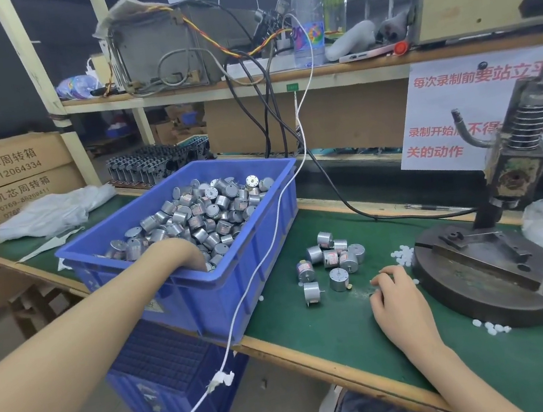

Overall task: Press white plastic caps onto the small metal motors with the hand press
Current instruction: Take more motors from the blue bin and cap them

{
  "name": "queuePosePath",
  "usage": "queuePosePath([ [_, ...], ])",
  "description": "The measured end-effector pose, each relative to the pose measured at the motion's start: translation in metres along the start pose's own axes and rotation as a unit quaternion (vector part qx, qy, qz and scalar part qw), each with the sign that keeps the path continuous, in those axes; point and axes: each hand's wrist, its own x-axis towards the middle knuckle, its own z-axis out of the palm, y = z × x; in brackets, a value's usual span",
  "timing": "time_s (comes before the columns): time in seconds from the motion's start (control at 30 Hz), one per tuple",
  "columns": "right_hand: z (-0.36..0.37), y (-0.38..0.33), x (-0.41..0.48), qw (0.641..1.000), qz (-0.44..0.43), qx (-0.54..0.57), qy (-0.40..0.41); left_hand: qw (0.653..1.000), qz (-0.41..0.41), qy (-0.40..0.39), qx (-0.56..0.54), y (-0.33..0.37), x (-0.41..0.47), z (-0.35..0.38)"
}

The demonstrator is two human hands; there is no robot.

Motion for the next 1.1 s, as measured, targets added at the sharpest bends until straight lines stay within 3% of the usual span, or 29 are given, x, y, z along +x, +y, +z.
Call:
queuePosePath([
  [0.17, -0.001, -0.001, -0.001, 1.0, 0.001, 0.003, 0.004, 0.999, -0.014, 0.038, 0.017, 0.01, -0.003, 0.001],
  [0.43, -0.002, 0.001, -0.001, 1.0, 0.002, 0.003, 0.005, 0.999, -0.03, -0.022, 0.034, 0.012, -0.009, -0.01],
  [0.77, -0.003, 0.001, -0.001, 1.0, 0.001, 0.007, 0.004, 0.999, -0.038, -0.021, 0.0, 0.011, -0.012, -0.007],
  [1.1, -0.003, 0.001, -0.001, 1.0, 0.002, 0.004, 0.003, 0.996, -0.045, -0.076, -0.019, 0.014, -0.011, -0.015],
])
